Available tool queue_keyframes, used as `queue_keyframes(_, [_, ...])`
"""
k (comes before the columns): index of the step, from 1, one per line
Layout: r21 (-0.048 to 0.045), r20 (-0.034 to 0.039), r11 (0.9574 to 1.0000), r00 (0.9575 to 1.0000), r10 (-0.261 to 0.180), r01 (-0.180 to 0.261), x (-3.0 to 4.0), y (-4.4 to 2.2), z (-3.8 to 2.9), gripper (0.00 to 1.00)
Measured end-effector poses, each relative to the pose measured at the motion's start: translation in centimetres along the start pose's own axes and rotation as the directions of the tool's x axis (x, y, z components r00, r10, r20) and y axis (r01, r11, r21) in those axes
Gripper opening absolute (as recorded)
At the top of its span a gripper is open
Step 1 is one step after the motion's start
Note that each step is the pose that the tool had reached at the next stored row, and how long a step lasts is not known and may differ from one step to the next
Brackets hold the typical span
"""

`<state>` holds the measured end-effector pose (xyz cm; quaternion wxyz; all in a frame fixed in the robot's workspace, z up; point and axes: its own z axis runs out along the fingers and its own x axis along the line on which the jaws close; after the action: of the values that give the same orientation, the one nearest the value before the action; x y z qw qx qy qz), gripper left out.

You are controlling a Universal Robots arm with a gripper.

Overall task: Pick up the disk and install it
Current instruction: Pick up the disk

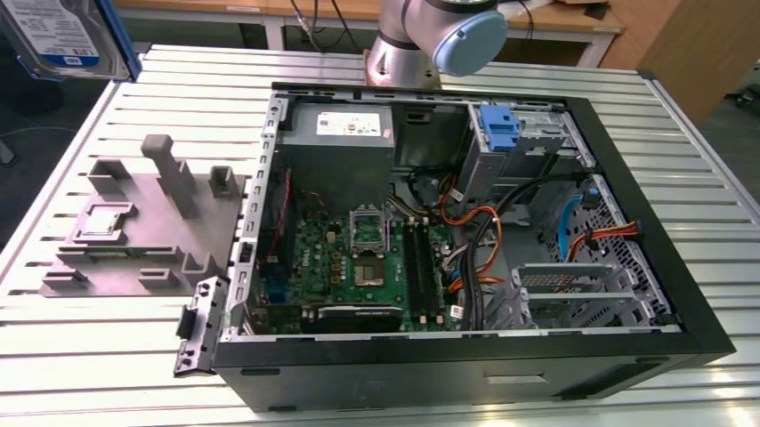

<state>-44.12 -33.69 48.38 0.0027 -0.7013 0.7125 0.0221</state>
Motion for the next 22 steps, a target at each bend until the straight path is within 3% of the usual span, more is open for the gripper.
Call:
queue_keyframes(15, [0.0, 0.0, 1.0, 1.0, 0.0, 0.0, 0.08, -0.05, -0.01, 0.37])
queue_keyframes(22, [0.0, 0.0, 1.0, 1.0, 0.0, 0.0, 0.06, -0.03, -0.65, 0.37])
